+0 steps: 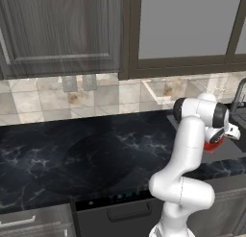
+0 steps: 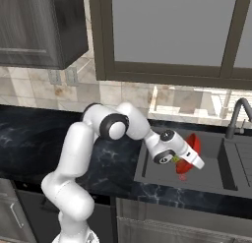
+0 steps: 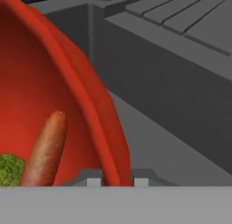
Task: Dump the carrot and broccoli from the bowl so the bowl can be washed. Place the bowl in the sink after clearing the leftovers.
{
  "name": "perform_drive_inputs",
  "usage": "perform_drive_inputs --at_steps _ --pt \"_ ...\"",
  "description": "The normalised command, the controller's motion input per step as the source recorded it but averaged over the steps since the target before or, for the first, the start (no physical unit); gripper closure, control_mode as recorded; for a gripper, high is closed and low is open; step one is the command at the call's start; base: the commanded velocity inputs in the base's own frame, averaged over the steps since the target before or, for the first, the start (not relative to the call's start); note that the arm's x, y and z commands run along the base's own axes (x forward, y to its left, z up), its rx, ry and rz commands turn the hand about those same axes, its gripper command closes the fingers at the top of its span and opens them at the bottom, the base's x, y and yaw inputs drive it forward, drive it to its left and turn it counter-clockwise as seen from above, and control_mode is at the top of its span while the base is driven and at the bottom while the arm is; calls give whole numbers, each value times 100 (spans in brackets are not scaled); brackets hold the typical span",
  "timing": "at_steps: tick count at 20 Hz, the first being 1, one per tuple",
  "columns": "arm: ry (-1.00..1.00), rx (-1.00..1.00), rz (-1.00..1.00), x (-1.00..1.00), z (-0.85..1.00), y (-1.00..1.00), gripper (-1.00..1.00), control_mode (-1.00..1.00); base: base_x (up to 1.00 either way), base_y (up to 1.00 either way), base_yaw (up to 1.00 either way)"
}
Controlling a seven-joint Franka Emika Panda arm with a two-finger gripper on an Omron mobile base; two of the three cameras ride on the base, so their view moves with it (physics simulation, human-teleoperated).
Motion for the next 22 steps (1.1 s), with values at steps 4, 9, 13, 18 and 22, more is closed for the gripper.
perform_drive_inputs --at_steps 4,9,13,18,22 --pt "-7 -9 6 -11 10 40 100 -100 0 0 0" --pt "-16 -4 6 -19 22 39 100 -100 0 0 0" --pt "-10 0 4 -6 19 19 100 -100 0 0 0" --pt "-2 3 3 -4 3 -36 100 -100 0 0 0" --pt "-1 9 0 0 14 -48 100 -100 0 0 0"
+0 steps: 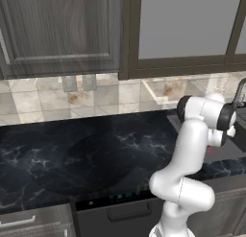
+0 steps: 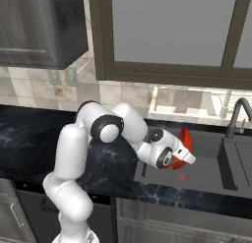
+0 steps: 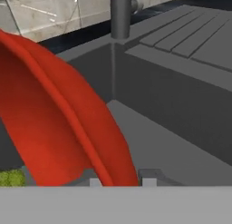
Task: Dump the carrot and broccoli from the bowl so the bowl can be washed. Place the bowl in the sink after clearing the leftovers.
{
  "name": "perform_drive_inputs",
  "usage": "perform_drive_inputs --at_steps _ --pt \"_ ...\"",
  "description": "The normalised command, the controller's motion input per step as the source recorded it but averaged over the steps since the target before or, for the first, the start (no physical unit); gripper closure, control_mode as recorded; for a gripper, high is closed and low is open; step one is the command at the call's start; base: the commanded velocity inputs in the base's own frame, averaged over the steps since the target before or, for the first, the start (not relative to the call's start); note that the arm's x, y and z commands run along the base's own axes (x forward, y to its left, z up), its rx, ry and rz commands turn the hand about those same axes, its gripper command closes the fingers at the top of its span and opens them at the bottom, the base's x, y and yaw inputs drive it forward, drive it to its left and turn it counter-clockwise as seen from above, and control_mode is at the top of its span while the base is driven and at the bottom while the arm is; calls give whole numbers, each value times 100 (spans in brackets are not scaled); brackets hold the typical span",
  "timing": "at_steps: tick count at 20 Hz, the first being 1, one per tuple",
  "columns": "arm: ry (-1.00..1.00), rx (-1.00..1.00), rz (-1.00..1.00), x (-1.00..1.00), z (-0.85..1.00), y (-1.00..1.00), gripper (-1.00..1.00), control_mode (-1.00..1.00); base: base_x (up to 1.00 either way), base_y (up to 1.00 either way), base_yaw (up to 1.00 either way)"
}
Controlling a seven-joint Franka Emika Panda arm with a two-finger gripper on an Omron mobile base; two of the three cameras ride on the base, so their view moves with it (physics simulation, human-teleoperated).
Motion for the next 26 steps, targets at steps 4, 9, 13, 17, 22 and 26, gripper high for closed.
perform_drive_inputs --at_steps 4,9,13,17,22,26 --pt "3 18 0 7 3 -68 100 -100 0 0 0" --pt "10 23 -5 0 -11 -82 100 -100 0 0 0" --pt "13 17 -26 -1 -22 -100 100 -100 0 0 0" --pt "6 12 -26 -1 0 -81 100 -100 0 0 0" --pt "1 1 -2 0 -3 1 100 -100 0 0 0" --pt "1 7 -5 0 -25 40 100 -100 0 0 0"
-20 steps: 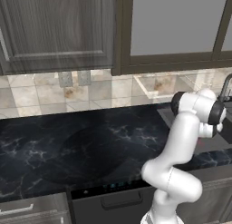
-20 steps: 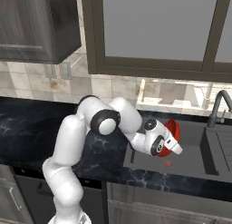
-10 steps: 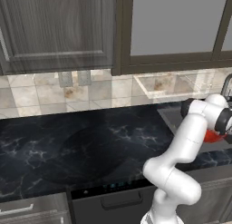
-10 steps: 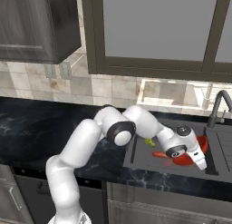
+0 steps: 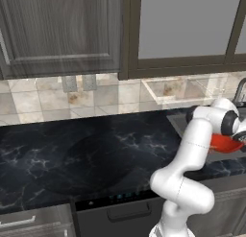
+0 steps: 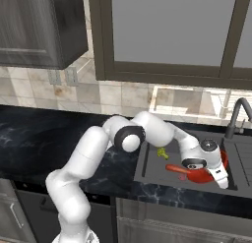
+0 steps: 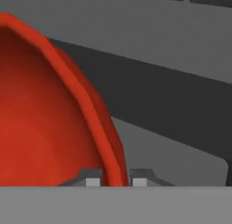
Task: Dump the carrot and broccoli from the bowl so the bowl can be washed. Place the bowl in the sink after clearing the leftovers.
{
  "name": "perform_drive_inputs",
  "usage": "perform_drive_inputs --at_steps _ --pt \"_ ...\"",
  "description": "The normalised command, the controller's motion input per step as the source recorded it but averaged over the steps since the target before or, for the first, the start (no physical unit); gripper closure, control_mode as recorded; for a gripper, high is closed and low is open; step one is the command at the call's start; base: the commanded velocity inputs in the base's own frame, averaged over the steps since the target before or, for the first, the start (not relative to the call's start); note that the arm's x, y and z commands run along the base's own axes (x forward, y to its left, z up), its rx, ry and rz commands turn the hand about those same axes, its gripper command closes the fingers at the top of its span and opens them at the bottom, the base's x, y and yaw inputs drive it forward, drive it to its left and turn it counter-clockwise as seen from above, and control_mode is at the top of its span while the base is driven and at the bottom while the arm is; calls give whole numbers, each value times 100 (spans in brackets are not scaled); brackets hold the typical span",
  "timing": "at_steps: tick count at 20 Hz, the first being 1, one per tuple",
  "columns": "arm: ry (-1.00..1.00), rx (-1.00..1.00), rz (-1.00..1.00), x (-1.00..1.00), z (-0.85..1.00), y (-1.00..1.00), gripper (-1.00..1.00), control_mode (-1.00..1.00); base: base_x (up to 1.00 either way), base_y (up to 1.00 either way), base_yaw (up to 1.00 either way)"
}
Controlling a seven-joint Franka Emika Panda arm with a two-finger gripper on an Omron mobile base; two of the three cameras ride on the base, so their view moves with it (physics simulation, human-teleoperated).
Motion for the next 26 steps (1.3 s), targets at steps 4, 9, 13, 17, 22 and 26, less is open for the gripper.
perform_drive_inputs --at_steps 4,9,13,17,22,26 --pt "0 7 -12 1 -27 59 -100 -100 0 0 0" --pt "4 -2 -5 19 -3 51 -100 -100 0 0 0" --pt "-6 -6 -7 0 79 34 -100 -100 0 0 0" --pt "-17 -9 -10 0 100 42 -100 -100 0 0 0" --pt "-24 -6 -10 -12 100 34 -100 -100 0 0 0" --pt "-34 0 -5 -61 100 39 -100 -100 0 0 0"
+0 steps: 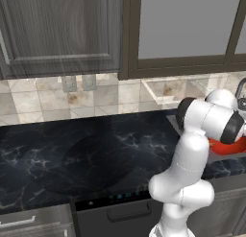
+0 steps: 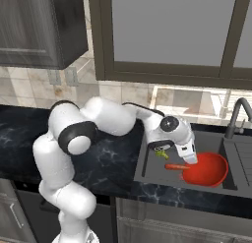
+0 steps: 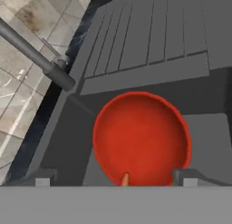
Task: Dump the carrot and broccoli from the bowl so the bowl can be washed. Place the bowl in the sink after clearing the leftovers.
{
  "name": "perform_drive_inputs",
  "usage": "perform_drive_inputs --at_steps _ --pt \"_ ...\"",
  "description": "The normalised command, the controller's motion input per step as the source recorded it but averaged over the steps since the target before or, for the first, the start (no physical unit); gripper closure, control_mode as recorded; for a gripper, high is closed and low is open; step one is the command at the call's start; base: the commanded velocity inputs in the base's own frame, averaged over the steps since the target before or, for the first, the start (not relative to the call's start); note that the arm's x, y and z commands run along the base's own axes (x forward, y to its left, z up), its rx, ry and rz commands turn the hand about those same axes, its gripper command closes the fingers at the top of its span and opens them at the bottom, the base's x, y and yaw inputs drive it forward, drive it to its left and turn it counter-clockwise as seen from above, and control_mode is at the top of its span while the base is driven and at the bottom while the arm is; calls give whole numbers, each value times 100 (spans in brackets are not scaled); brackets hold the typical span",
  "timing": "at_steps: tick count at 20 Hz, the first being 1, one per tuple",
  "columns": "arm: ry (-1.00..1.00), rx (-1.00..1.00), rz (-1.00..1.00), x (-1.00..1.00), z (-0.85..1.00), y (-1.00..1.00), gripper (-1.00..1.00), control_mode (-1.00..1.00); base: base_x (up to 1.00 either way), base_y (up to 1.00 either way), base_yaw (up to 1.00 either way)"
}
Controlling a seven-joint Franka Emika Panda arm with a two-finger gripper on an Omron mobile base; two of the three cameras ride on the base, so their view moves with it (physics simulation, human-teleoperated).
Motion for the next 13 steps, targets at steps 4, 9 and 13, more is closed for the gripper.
perform_drive_inputs --at_steps 4,9,13 --pt "-45 0 0 -96 100 71 -100 -100 0 0 0" --pt "-41 0 5 -100 100 100 -100 -100 0 0 0" --pt "-29 0 12 -99 99 100 -100 -100 0 0 0"
